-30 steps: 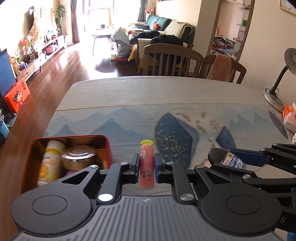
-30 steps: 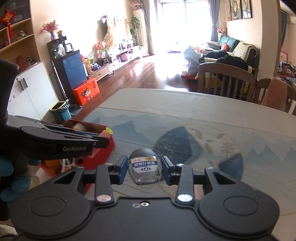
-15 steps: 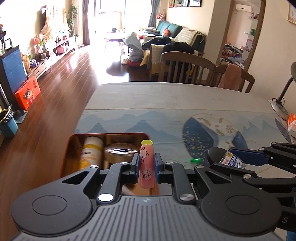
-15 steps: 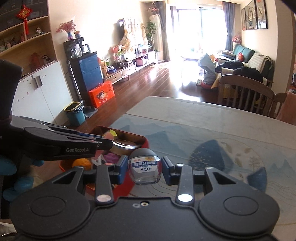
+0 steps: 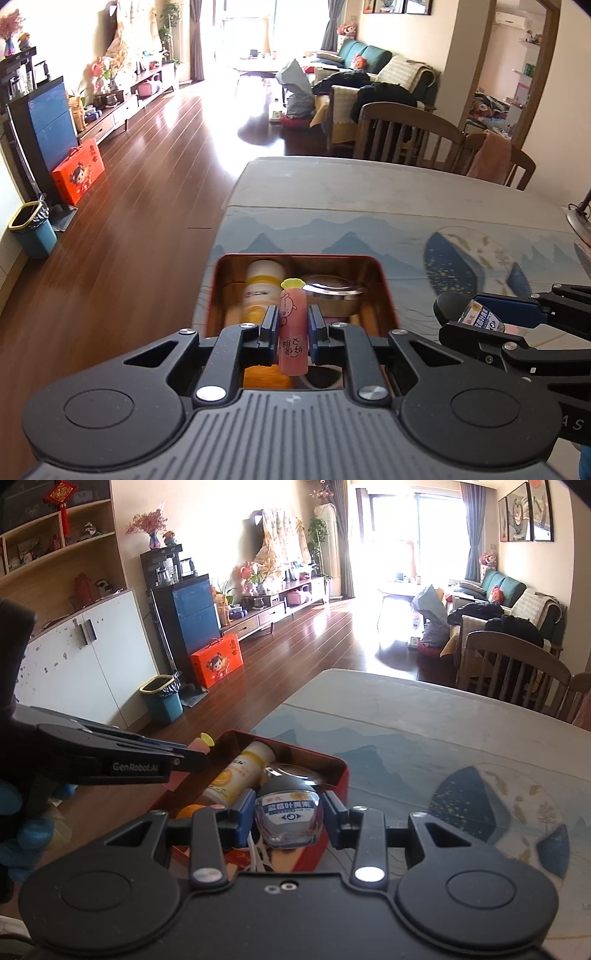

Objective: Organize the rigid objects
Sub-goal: 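Carry the pink tube and clear bottle over the red box with both grippers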

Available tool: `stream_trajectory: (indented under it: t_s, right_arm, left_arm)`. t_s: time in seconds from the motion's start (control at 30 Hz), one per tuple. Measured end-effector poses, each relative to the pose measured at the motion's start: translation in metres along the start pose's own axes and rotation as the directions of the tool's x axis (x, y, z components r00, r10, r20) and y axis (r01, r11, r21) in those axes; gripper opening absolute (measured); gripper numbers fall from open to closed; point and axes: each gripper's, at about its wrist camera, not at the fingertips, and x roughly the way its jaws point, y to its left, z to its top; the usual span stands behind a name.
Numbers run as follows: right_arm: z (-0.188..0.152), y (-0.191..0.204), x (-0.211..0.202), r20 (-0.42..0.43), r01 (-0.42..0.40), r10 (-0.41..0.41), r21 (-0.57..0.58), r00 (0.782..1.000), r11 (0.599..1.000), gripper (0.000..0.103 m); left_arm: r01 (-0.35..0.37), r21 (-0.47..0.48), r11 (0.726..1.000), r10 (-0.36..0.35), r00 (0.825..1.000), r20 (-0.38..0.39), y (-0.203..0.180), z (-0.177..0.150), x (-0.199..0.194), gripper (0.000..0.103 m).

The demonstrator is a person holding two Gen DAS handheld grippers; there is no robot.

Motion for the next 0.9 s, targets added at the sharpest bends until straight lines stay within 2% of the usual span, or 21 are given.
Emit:
stream_trajectory:
  t_s: [0.43, 0.9]
  right_arm:
    - [-0.012, 0.012, 0.053, -0.100, 0.025, -0.030, -0.056, 0.994, 0.998, 0.038]
    - [-0.015, 0.011, 0.067, -0.128, 0.011, -0.019, -0.060, 0.992, 0.998, 0.038]
  left_arm:
    - [-0.020, 0.000, 1.000, 0.020, 0.997, -0.080, 0.032, -0.006, 0.041, 0.016]
    - [-0.004, 0.019, 1.000, 0.007, 0.992, -0.123, 0.032, -0.012, 0.061, 0.016]
